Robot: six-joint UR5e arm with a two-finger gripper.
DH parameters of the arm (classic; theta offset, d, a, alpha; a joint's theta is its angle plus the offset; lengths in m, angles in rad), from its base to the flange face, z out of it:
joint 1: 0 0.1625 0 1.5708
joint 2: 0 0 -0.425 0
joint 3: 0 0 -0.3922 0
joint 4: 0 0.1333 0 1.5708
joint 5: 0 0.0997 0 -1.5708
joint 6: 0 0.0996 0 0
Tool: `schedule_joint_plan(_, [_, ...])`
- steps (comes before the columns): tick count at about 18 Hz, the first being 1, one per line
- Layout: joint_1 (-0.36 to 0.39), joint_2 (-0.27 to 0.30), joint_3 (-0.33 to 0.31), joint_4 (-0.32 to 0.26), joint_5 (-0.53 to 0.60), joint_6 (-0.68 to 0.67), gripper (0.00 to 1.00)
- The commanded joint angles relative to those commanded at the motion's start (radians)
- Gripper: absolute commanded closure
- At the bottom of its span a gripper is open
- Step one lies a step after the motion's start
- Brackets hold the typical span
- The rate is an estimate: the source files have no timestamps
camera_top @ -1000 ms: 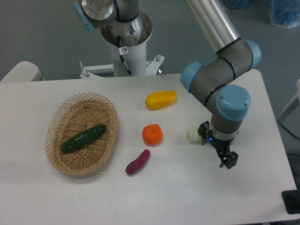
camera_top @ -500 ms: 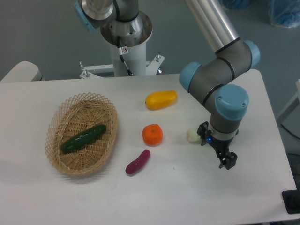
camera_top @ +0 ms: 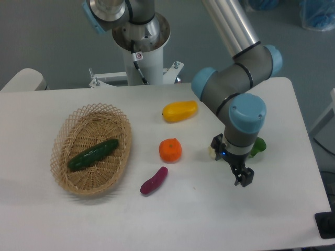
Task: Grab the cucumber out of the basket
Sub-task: 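Move the open gripper over the basket toward the green cucumber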
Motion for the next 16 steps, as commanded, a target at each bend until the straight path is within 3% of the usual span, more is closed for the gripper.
schedule_joint_plan(3, [-0.031, 0.038, -0.040, -0.002, -0.002, -0.050, 0.00])
schedule_joint_plan(16, [-0.284, 0.195, -0.208, -0.005, -0.011, -0.397, 0.00])
